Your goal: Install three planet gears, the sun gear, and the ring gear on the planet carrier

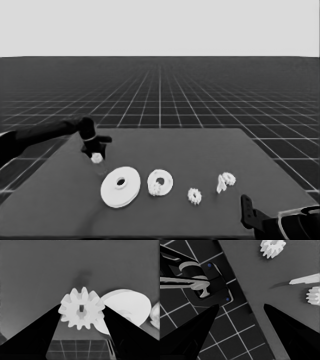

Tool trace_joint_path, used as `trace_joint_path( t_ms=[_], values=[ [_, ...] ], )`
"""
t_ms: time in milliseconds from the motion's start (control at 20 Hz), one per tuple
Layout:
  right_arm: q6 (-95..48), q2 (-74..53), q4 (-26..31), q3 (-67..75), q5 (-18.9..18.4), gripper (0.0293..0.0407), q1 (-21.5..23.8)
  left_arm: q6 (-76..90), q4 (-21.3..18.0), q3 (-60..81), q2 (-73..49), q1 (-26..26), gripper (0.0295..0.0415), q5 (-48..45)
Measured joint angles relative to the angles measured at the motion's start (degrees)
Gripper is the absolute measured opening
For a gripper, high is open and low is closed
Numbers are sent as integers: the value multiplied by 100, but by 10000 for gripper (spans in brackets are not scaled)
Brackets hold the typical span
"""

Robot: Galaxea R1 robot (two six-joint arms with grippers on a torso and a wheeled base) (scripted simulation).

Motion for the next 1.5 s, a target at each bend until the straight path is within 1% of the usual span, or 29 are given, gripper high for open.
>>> trace_joint_path(
  t_ms=[100,150,200,250,300,400,600,650,700,800,1100,1150,1200,1250,1350,1500],
  values=[
    [0,0,0,0,0,385,0,1,-7,0,0,-8,312,8],
    [0,0,0,0,0,385,0,-1965,252,1004,400,2,312,195],
    [0,0,0,0,0,385,0,-2887,322,1125,1498,13,312,333],
    [0,0,0,0,0,385,0,-3141,324,712,2341,19,312,378],
    [0,0,0,0,0,385,0,-3157,316,276,2870,22,312,384],
    [0,0,0,0,0,385,0,-3071,304,-277,3367,25,312,375],
    [0,0,0,0,0,385,0,-2993,297,-597,3592,27,312,367],
    [0,0,0,0,0,385,0,-2872,607,-816,3669,337,312,221],
    [0,0,0,0,0,385,0,-2775,782,-999,3730,568,312,118],
    [0,0,0,0,0,385,0,-2660,932,-1220,3806,762,312,6],
    [0,0,0,0,0,385,0,-2598,1003,-1342,3849,842,312,-56],
    [0,0,0,0,0,385,0,-2597,1005,-1344,3850,843,344,-57],
    [0,0,0,0,0,385,0,-2596,1005,-1345,3850,844,371,-58],
    [0,0,0,0,0,385,0,-2596,1006,-1346,3850,844,381,-59],
    [0,0,0,0,0,385,0,-2596,1006,-1346,3850,844,384,-59],
    [0,0,0,0,0,385,0,-2596,1006,-1346,3851,844,385,-59]
  ],
)
